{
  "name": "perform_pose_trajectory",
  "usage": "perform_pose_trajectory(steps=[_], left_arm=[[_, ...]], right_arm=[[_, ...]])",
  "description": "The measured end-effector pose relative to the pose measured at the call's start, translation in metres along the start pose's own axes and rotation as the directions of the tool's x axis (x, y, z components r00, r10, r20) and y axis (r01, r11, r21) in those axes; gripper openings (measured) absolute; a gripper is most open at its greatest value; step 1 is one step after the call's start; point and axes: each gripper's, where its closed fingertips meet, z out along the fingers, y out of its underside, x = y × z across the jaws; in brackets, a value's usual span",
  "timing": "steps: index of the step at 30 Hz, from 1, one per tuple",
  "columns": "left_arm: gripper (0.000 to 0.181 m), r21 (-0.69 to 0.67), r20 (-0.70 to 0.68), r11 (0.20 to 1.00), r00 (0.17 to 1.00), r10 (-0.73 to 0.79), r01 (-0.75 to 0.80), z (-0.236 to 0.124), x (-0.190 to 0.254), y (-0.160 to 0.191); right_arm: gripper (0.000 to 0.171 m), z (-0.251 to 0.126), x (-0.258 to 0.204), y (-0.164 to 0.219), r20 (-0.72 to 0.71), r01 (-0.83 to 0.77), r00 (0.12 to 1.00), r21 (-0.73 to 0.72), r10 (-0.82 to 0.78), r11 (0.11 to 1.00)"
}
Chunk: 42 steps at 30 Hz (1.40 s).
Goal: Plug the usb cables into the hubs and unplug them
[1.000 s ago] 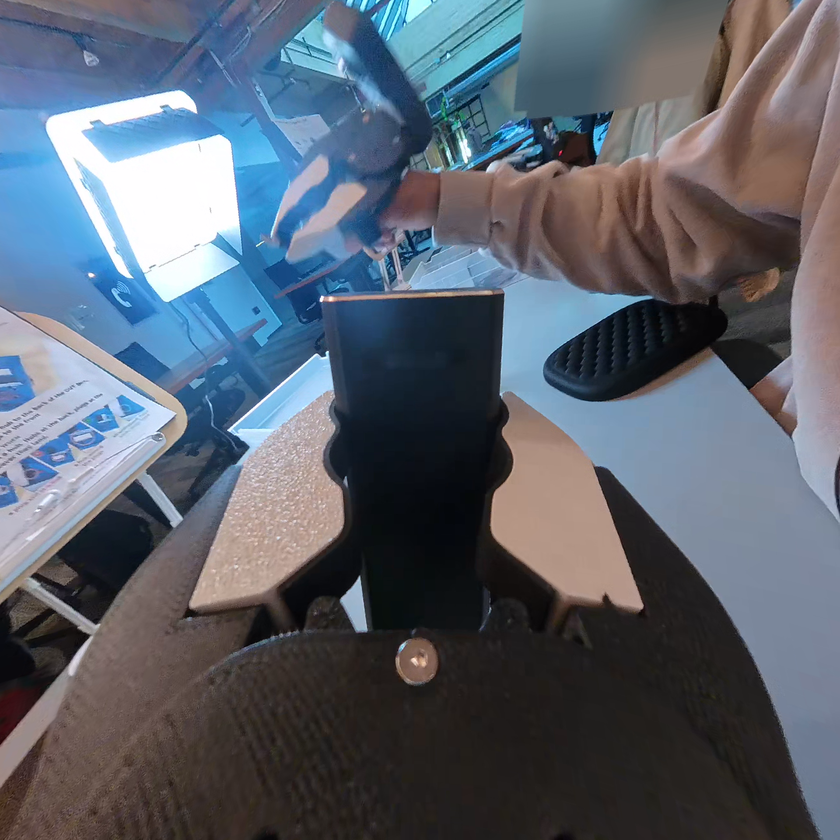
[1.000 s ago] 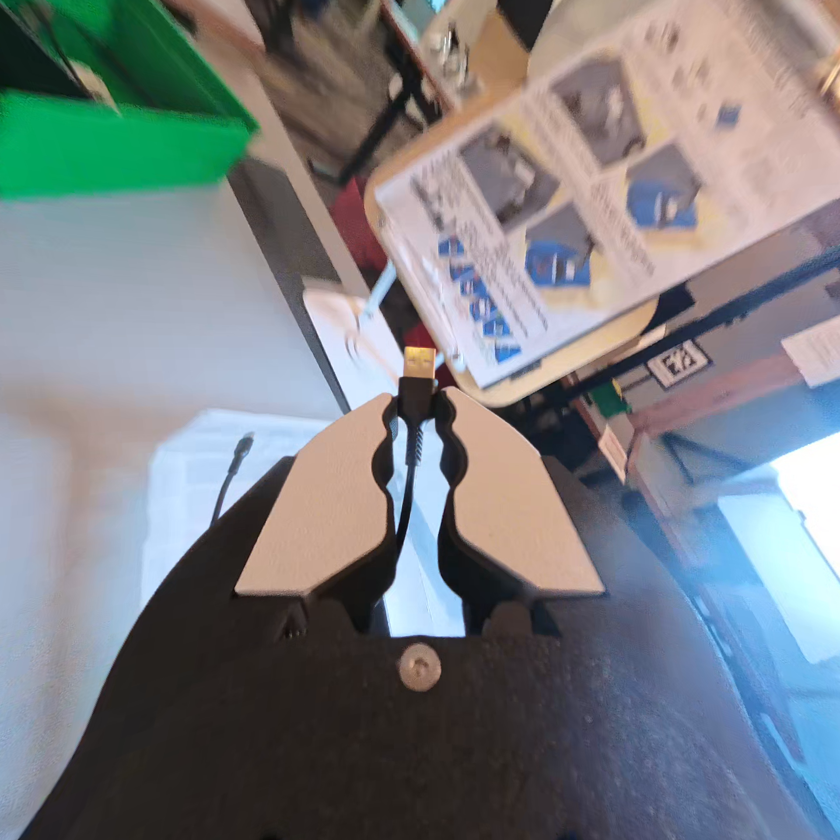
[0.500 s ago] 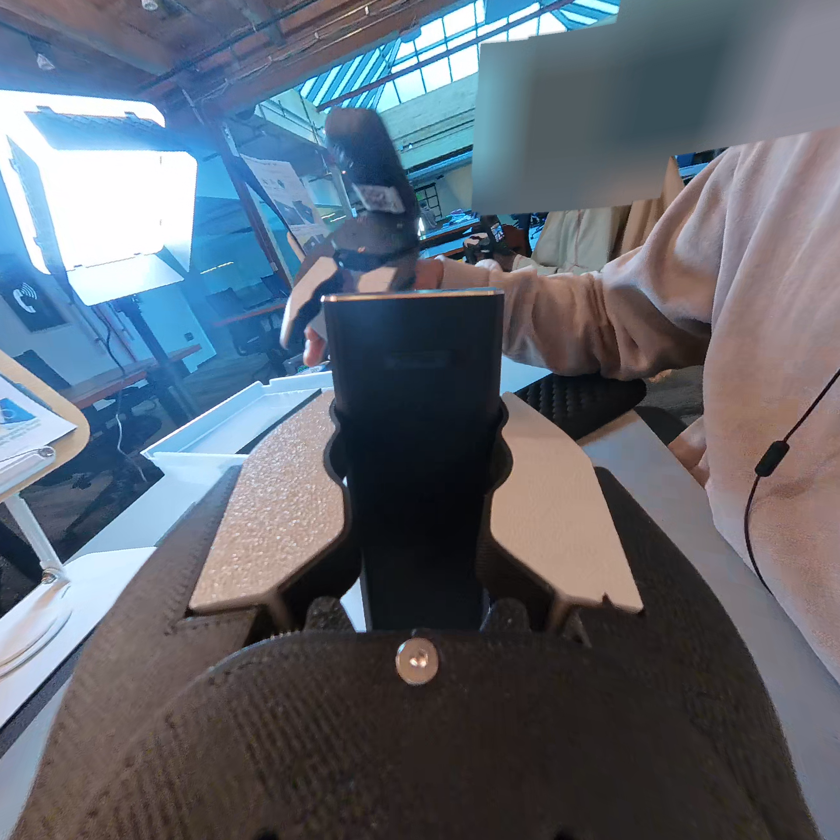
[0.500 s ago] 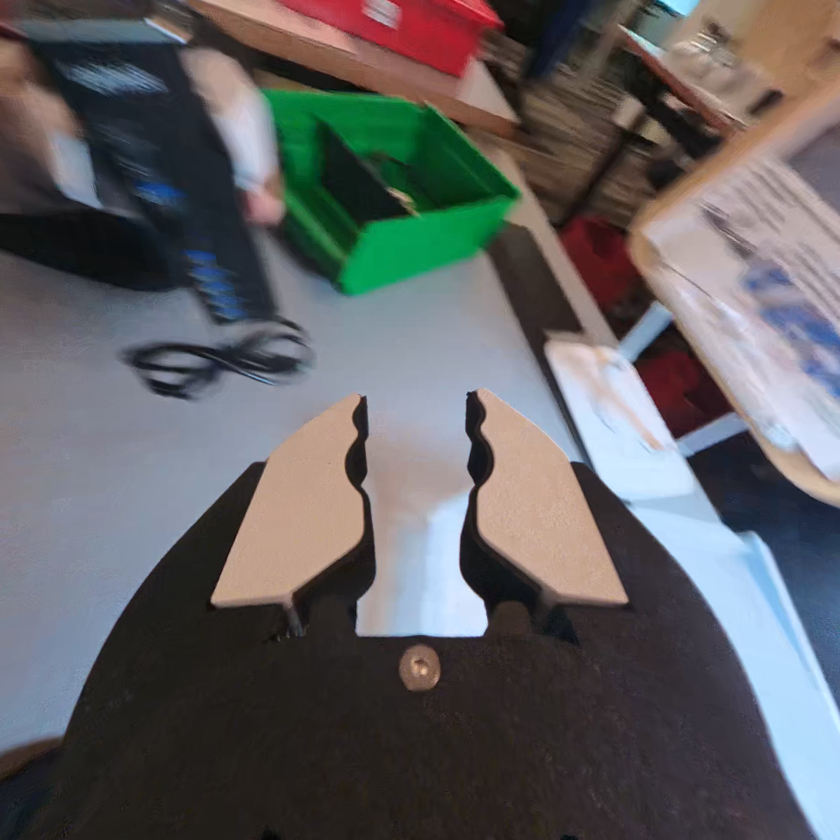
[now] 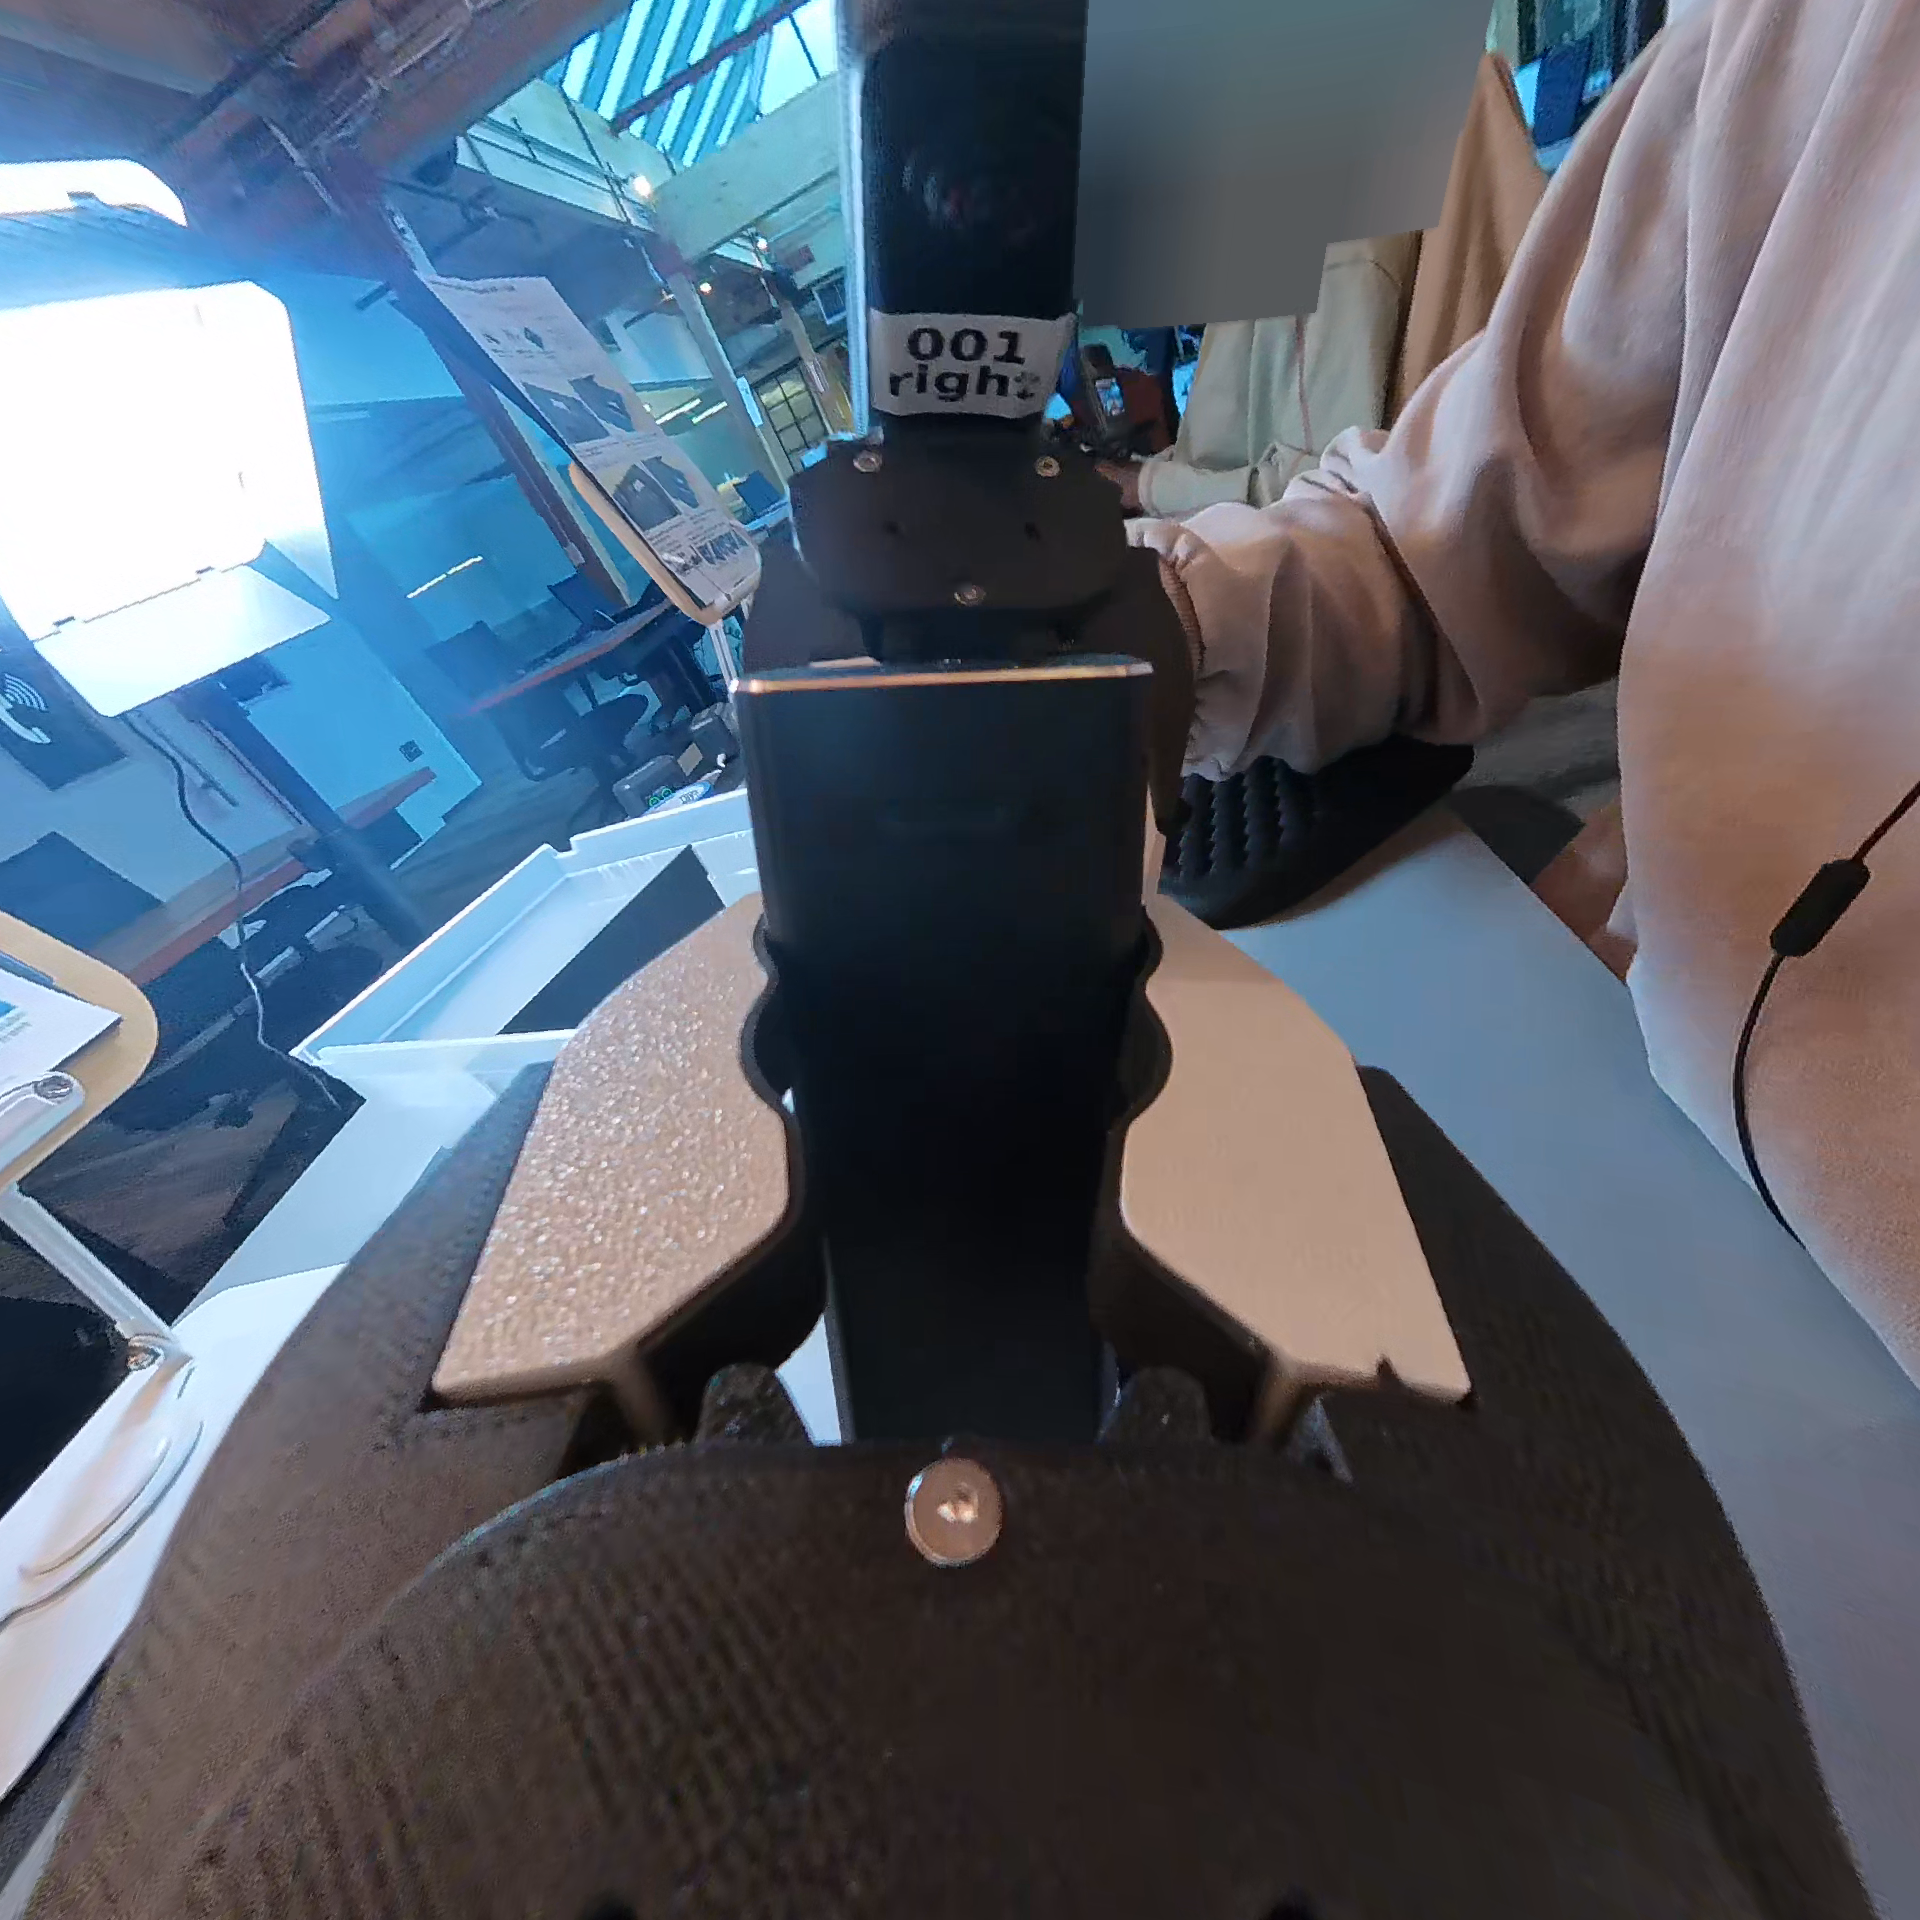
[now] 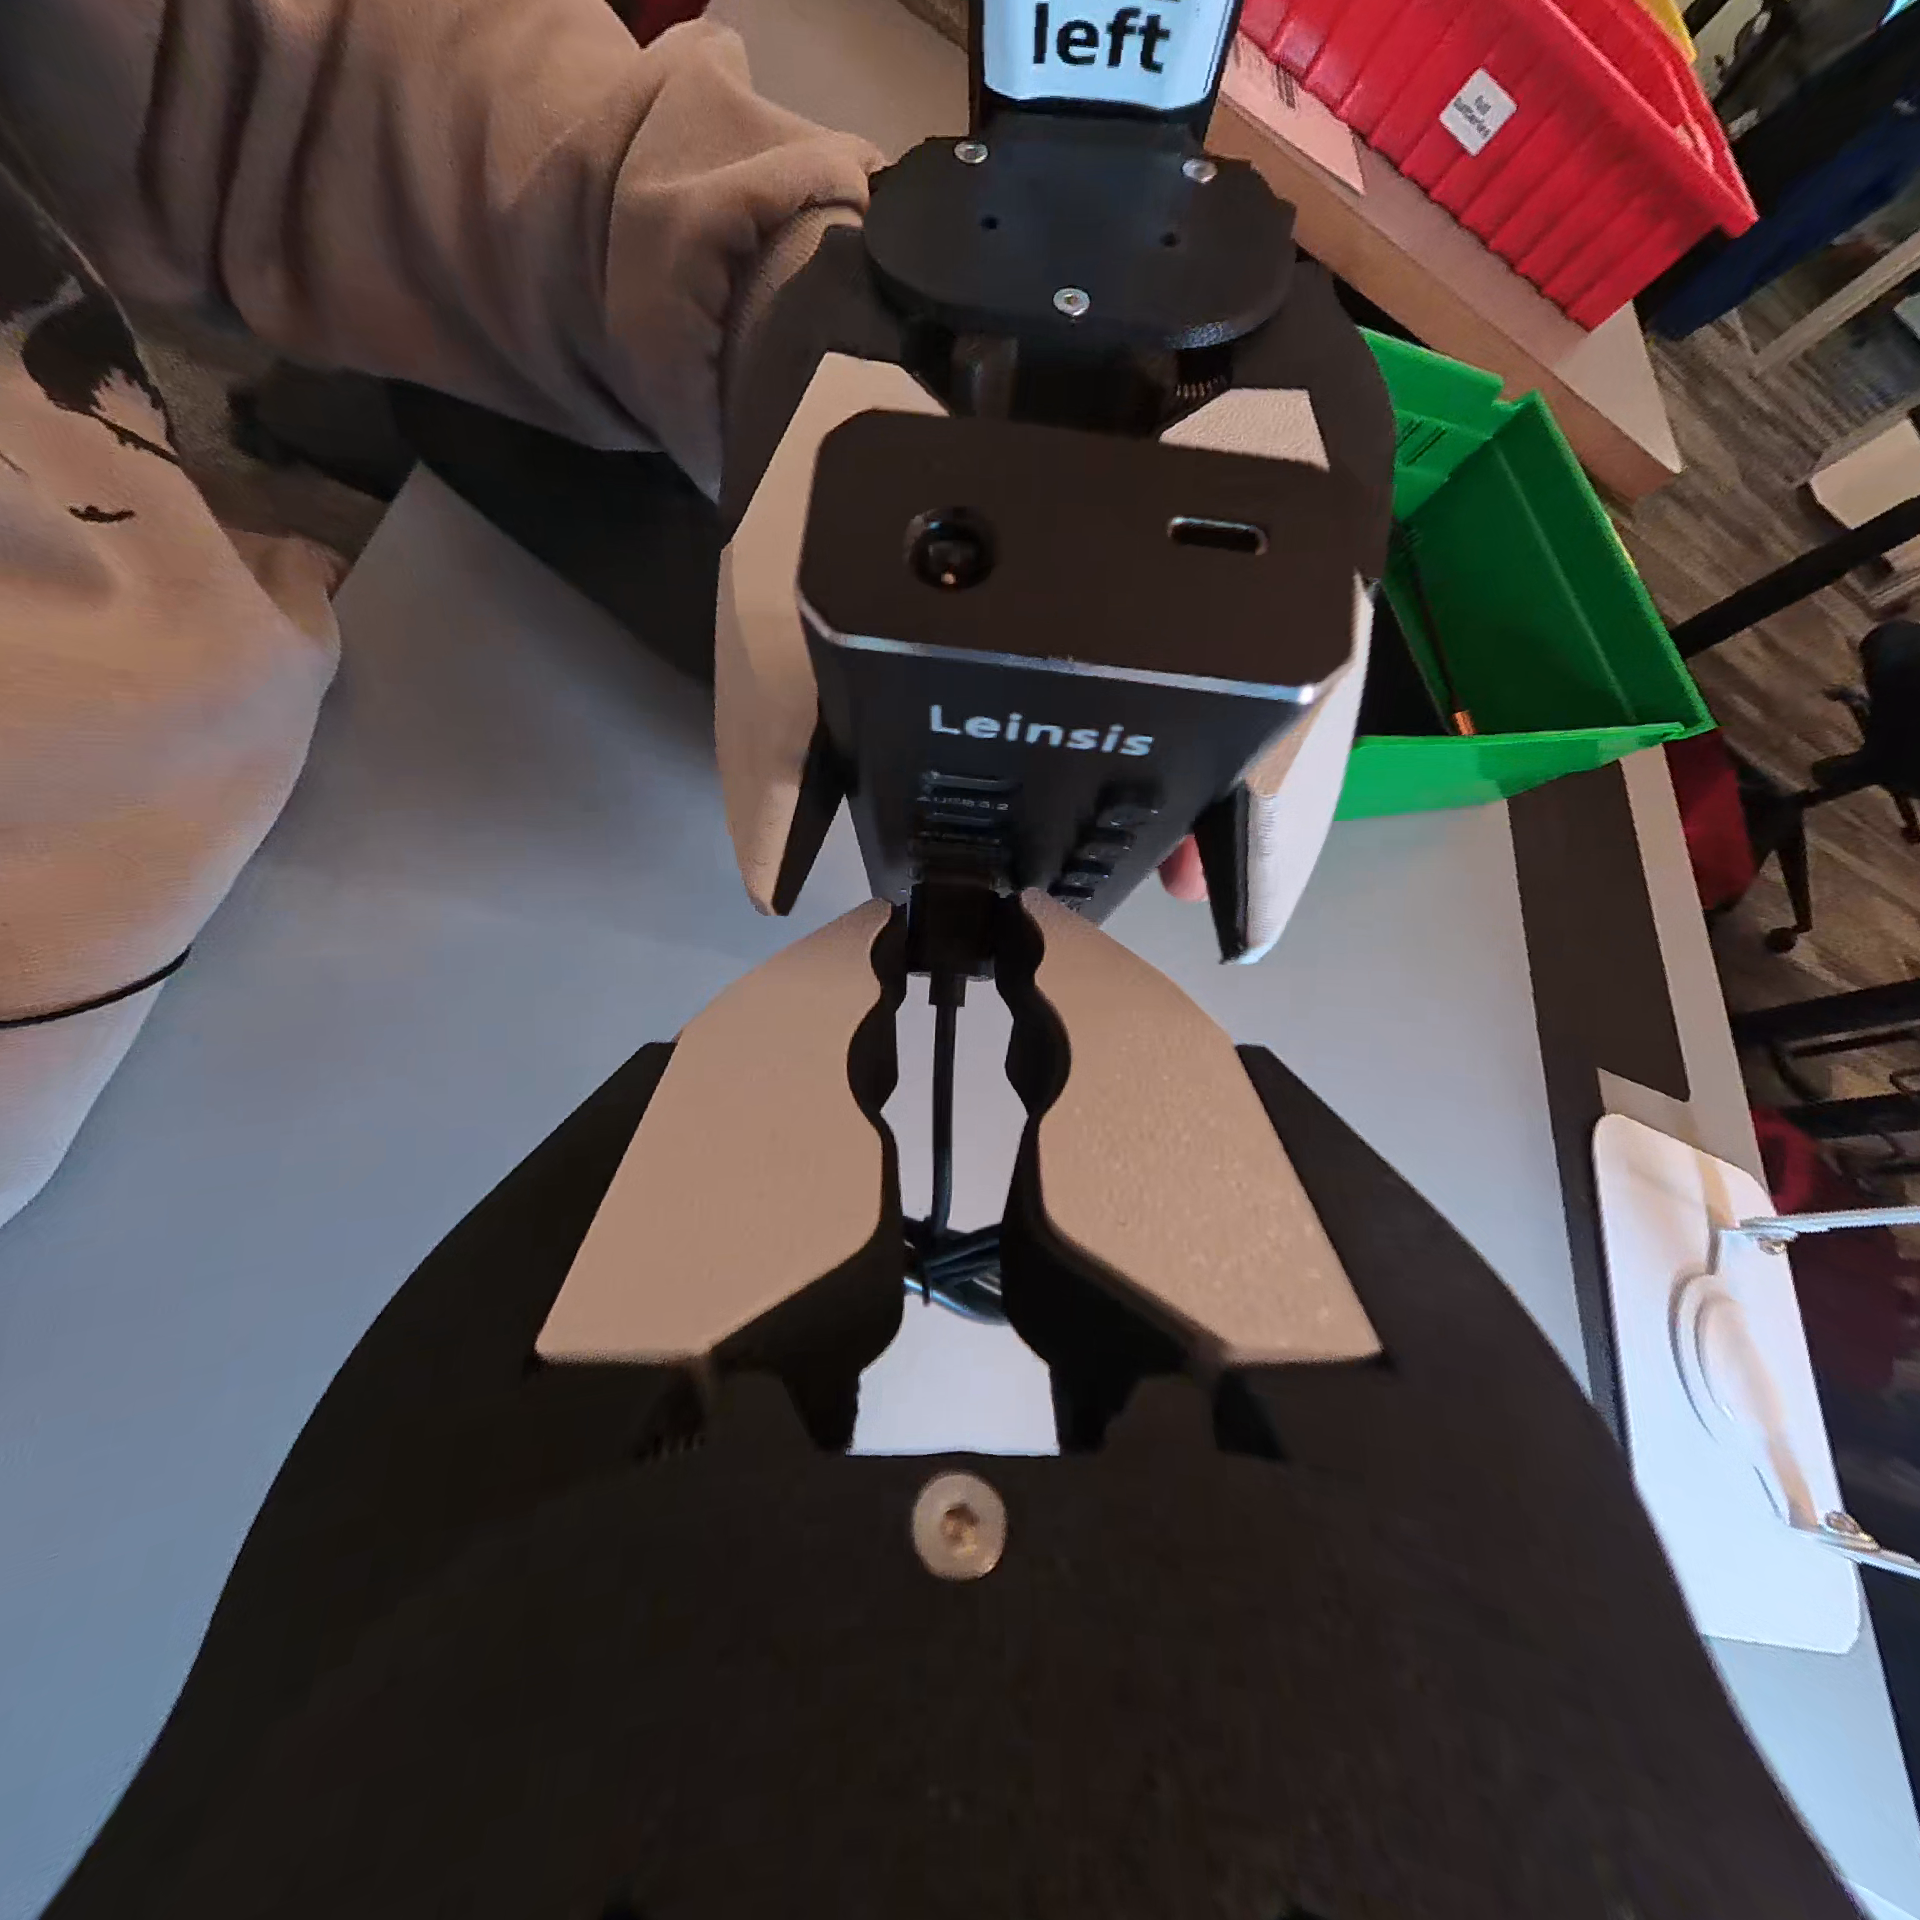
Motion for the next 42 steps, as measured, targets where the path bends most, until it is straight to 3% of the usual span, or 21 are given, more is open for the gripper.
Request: perform_pose_trajectory(steps=[3,7,14,20,24,28,31,33,34,35,36,39,42], left_arm=[[0.063,-0.049,0.0,0.999,1.0,0.008,-0.008,0.001,0.001,0.006],[0.08,-0.119,-0.001,0.993,1.0,0.016,-0.016,0.003,0.001,0.02],[0.074,-0.18,-0.019,0.982,0.999,0.049,-0.052,0.013,0.009,0.036],[0.074,-0.293,0.012,0.943,0.985,0.171,-0.161,0.005,-0.001,0.041],[0.074,-0.311,0.135,0.944,0.979,0.154,-0.106,-0.029,-0.032,0.041],[0.073,-0.194,0.179,0.98,0.981,0.079,-0.043,-0.033,-0.04,0.024],[0.073,-0.17,0.154,0.985,0.987,0.051,-0.024,-0.023,-0.032,0.026],[0.073,-0.16,0.138,0.987,0.99,0.036,-0.013,-0.017,-0.028,0.028],[0.073,-0.139,0.127,0.99,0.992,0.012,0.006,-0.015,-0.026,0.027],[0.073,-0.113,0.115,0.993,0.993,-0.019,0.032,-0.013,-0.023,0.025],[0.073,-0.09,0.103,0.994,0.994,-0.047,0.056,-0.011,-0.021,0.024],[0.074,-0.061,0.071,0.994,0.994,-0.082,0.087,-0.007,-0.016,0.024],[0.073,-0.043,0.046,0.993,0.993,-0.106,0.108,-0.003,-0.012,0.024]], right_arm=[[0.016,-0.001,-0.001,0.003,-0.003,-0.012,1.0,0.022,0.012,1.0],[0.015,-0.002,-0.003,0.005,-0.003,-0.006,1.0,0.027,0.006,1.0],[0.015,-0.005,-0.006,-0.001,-0.025,0.033,0.999,0.034,-0.032,0.999],[0.015,-0.006,0.005,0.004,-0.09,0.114,0.989,-0.007,-0.114,0.993],[0.015,-0.056,0.047,0.034,-0.219,-0.003,0.976,-0.038,-0.005,0.999],[0.016,-0.137,0.12,0.063,-0.516,-0.115,0.852,-0.013,0.092,0.993],[0.015,-0.161,0.146,0.129,-0.576,-0.3,0.789,-0.061,0.212,0.952],[0.016,-0.152,0.149,0.187,-0.581,-0.454,0.747,-0.093,0.322,0.886],[0.021,-0.147,0.149,0.215,-0.604,-0.512,0.725,-0.154,0.33,0.845],[0.04,-0.15,0.152,0.232,-0.652,-0.545,0.703,-0.239,0.283,0.803],[0.046,-0.148,0.155,0.223,-0.653,-0.5,0.712,-0.215,0.257,0.839],[0.044,-0.149,0.16,0.179,-0.657,-0.445,0.703,-0.109,0.272,0.889],[0.045,-0.133,0.141,0.119,-0.545,-0.328,0.791,0.005,0.278,0.945]])
